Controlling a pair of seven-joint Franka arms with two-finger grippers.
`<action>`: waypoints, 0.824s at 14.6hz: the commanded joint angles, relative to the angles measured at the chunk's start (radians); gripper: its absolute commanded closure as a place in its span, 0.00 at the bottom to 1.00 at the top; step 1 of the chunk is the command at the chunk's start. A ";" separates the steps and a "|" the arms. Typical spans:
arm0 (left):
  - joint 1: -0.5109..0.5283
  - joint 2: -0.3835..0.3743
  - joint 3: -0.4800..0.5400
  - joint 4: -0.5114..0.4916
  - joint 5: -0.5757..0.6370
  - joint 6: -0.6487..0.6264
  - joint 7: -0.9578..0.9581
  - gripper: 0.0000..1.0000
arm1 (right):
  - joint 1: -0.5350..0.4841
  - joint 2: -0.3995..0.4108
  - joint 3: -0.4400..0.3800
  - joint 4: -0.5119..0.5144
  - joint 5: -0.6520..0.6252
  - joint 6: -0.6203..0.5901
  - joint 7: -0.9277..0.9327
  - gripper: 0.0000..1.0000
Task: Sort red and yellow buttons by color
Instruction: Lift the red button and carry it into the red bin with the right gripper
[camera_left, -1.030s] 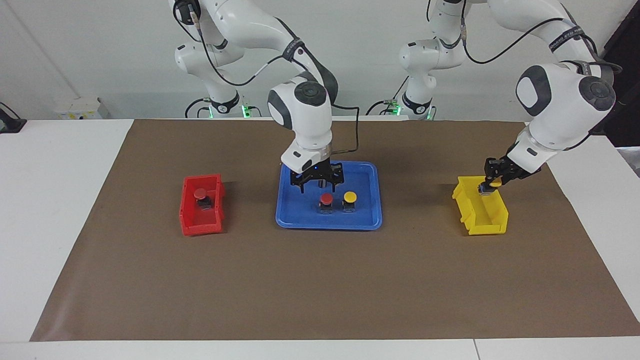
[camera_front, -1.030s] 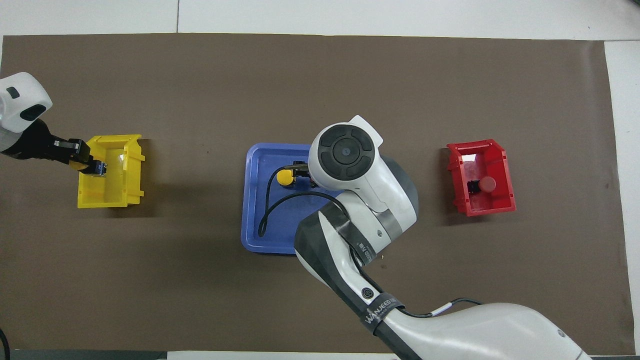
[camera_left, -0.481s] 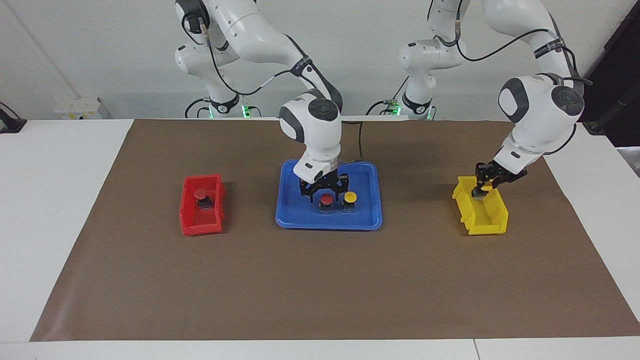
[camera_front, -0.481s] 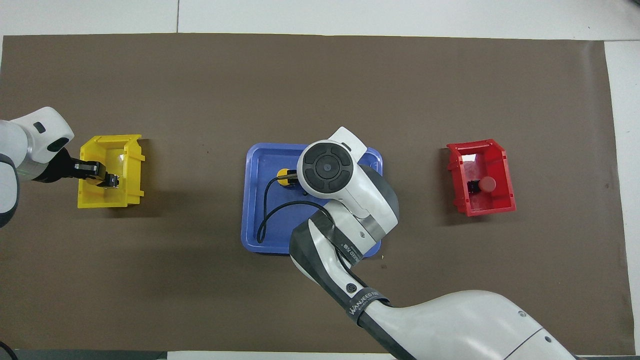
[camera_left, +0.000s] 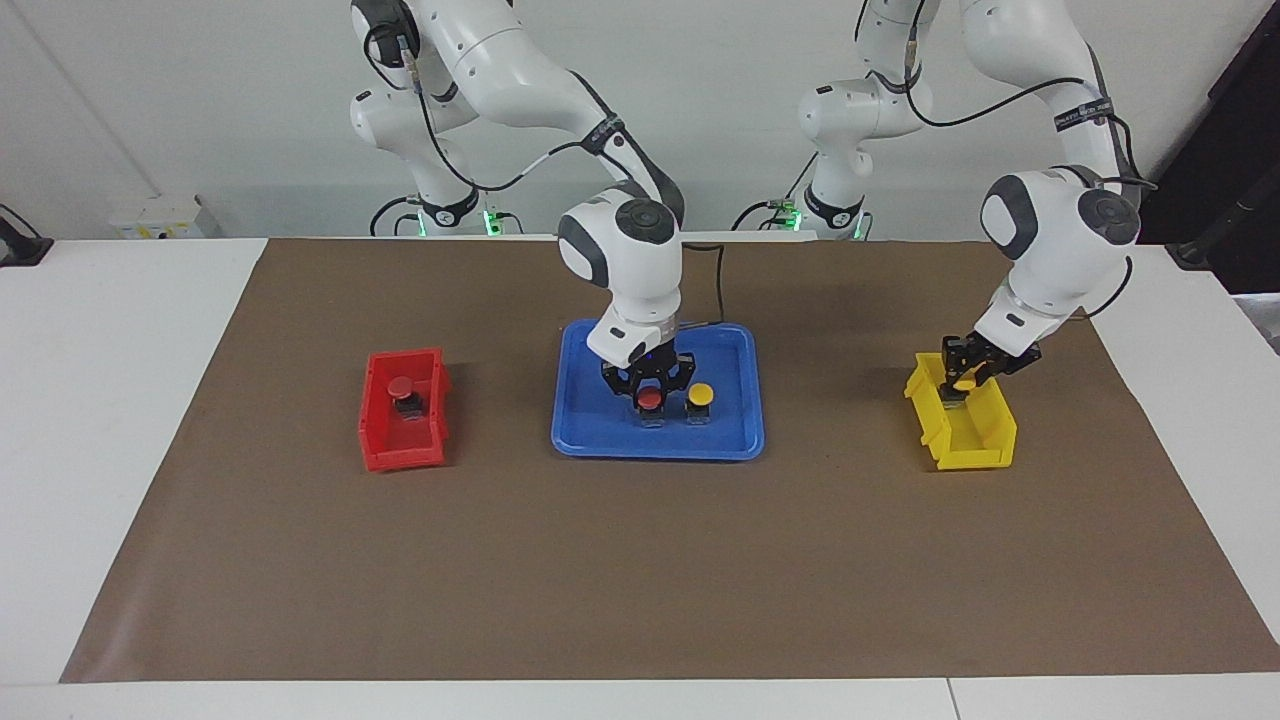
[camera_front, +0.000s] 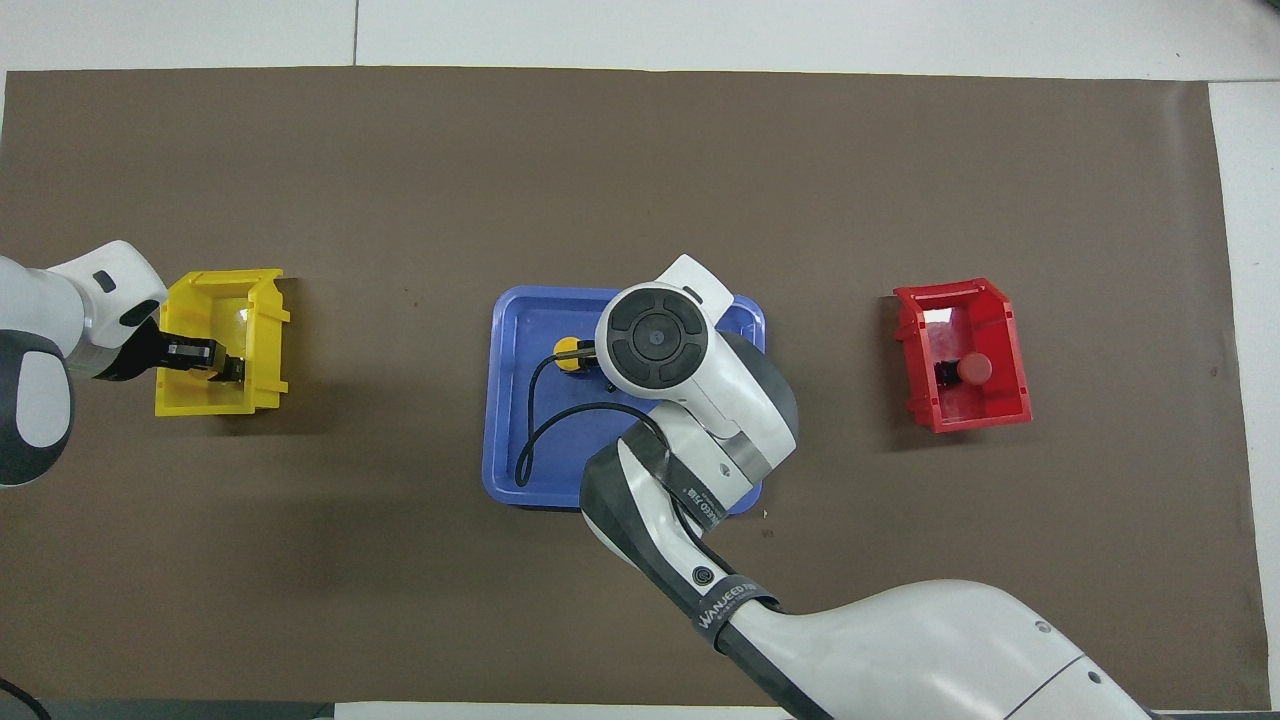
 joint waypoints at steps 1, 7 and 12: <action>0.014 -0.005 -0.006 -0.037 -0.016 0.059 0.028 0.72 | -0.046 -0.030 0.002 0.088 -0.020 -0.161 -0.017 0.74; 0.014 0.001 -0.006 0.035 -0.016 0.001 0.025 0.39 | -0.360 -0.308 0.004 -0.050 0.048 -0.362 -0.431 0.74; -0.031 0.006 -0.016 0.284 -0.016 -0.259 -0.069 0.00 | -0.575 -0.316 0.004 -0.092 0.108 -0.298 -0.711 0.73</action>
